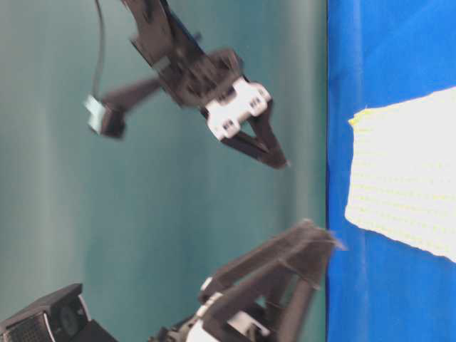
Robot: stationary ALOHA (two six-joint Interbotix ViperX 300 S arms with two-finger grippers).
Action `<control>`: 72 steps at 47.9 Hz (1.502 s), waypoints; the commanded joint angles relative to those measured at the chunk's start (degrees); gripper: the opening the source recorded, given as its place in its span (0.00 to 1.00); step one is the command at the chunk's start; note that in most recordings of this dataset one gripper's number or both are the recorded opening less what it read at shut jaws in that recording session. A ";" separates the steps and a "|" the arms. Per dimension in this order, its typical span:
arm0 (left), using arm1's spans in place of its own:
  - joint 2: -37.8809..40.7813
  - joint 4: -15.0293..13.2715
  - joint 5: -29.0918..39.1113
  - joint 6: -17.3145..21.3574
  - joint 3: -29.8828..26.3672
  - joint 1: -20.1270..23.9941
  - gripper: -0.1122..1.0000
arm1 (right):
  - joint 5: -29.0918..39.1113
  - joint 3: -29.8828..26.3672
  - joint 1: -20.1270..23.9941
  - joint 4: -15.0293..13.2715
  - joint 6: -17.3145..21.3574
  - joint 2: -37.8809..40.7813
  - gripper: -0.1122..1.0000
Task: Fold the yellow towel.
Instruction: 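Release the strip and raise both grippers away, then grasp the far corners of the strip with both grippers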
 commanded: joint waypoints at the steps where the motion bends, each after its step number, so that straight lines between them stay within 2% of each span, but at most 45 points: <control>1: -1.67 0.18 -0.35 0.79 -0.35 2.20 0.70 | -1.85 2.20 0.79 0.00 0.35 -4.39 0.69; 13: -2.37 0.18 -0.35 2.55 0.62 5.98 0.72 | -5.36 11.16 5.19 0.88 1.14 -11.43 0.69; 21: -2.72 0.18 -0.44 2.72 1.05 7.65 0.72 | -6.42 13.36 6.59 1.76 1.49 -13.10 0.69; 26: -2.46 0.18 -0.53 3.08 0.79 9.14 0.72 | -6.50 12.92 5.80 1.76 1.49 -12.66 0.69; 33: -1.23 0.18 -1.49 5.01 0.09 12.83 0.72 | -6.15 11.07 1.58 1.76 1.49 -10.63 0.69; 43: 3.16 0.26 -4.31 8.09 -1.85 21.71 0.72 | -4.39 7.38 -5.36 2.64 2.02 -4.66 0.70; 48: 6.94 0.26 -6.50 8.26 -2.99 26.37 0.72 | -3.96 5.45 -7.29 3.52 2.46 -0.88 0.71; 54: 11.78 0.26 -8.88 8.26 -4.31 29.97 0.72 | -3.69 3.43 -8.17 4.39 2.55 3.69 0.73; 72: 22.94 0.26 -13.89 8.26 -8.61 32.26 0.72 | -3.96 -0.70 -9.93 8.17 2.55 14.15 0.74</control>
